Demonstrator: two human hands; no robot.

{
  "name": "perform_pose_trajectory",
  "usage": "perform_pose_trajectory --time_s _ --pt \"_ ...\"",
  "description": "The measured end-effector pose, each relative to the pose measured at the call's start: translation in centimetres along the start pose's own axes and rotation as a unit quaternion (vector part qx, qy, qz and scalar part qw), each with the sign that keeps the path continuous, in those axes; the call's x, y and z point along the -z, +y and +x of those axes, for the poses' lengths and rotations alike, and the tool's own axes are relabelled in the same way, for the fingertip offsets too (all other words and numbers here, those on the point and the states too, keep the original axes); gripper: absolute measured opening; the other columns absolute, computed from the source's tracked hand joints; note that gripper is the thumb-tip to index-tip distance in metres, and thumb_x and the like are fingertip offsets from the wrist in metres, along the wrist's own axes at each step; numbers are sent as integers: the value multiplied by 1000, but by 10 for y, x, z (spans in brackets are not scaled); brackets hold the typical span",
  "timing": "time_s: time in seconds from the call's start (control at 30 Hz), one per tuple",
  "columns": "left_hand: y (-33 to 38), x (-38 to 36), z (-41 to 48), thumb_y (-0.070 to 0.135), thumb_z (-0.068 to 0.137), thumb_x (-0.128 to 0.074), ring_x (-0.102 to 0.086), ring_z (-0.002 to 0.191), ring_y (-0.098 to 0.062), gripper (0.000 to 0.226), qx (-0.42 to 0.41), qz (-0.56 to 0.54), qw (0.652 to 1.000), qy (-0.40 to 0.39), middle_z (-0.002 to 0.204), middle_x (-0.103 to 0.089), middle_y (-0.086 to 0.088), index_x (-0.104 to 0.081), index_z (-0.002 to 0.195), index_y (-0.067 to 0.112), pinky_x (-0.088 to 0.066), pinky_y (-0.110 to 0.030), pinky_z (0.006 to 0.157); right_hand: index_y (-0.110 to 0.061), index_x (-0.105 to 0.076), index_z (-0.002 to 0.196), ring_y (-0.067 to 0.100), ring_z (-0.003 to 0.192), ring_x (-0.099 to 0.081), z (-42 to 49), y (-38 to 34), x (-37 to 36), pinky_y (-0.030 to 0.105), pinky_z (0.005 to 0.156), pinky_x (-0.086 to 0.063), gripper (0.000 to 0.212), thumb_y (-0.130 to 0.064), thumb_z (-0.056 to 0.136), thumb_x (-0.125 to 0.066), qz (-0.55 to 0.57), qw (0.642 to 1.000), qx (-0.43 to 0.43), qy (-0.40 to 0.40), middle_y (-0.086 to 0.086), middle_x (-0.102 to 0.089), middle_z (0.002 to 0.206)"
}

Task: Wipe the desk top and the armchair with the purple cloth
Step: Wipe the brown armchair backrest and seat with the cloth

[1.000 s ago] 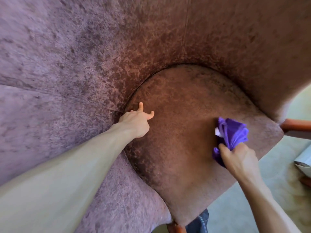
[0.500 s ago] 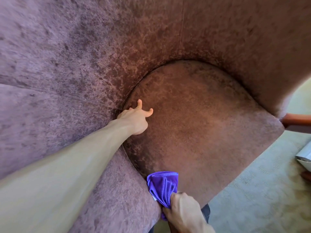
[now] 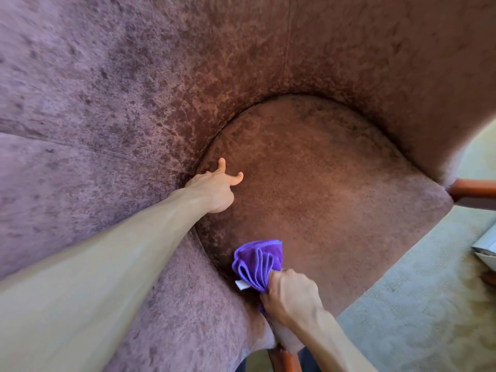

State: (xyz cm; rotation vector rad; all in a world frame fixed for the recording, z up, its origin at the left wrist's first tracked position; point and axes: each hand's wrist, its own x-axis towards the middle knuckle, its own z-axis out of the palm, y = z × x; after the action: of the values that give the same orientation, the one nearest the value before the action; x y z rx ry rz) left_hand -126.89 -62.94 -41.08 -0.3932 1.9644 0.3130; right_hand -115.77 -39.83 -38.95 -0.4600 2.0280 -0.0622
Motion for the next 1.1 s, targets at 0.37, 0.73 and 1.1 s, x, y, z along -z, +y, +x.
perform_pose_trajectory --time_s 0.37,0.73,1.1 --pt "1 -1 0 17 87 -37 -30 149 -38 80 -11 30 999 34 171 3 -1 -19 155 55 -31 -50 120 -15 -44 79 43 94 -62 21 -57 20 37 74 -45 28 -42 85 -51 193 981 35 6 22 -68 99" --pt "-4 -6 1 12 87 -41 -31 147 -38 87 -13 11 999 32 171 -5 -6 -12 155 57 -34 -53 117 -23 -67 97 22 81 -60 22 -37 48 25 57 -44 24 -40 88 -53 129 951 3 -280 3 -63 92" --pt "-4 -7 12 10 88 -38 -34 145 -40 86 -19 20 999 28 171 -4 -8 -11 154 59 -34 -54 117 -6 -65 88 36 95 -63 35 66 104 43 85 -47 36 -41 84 -57 444 802 -256 306 18 -70 93"
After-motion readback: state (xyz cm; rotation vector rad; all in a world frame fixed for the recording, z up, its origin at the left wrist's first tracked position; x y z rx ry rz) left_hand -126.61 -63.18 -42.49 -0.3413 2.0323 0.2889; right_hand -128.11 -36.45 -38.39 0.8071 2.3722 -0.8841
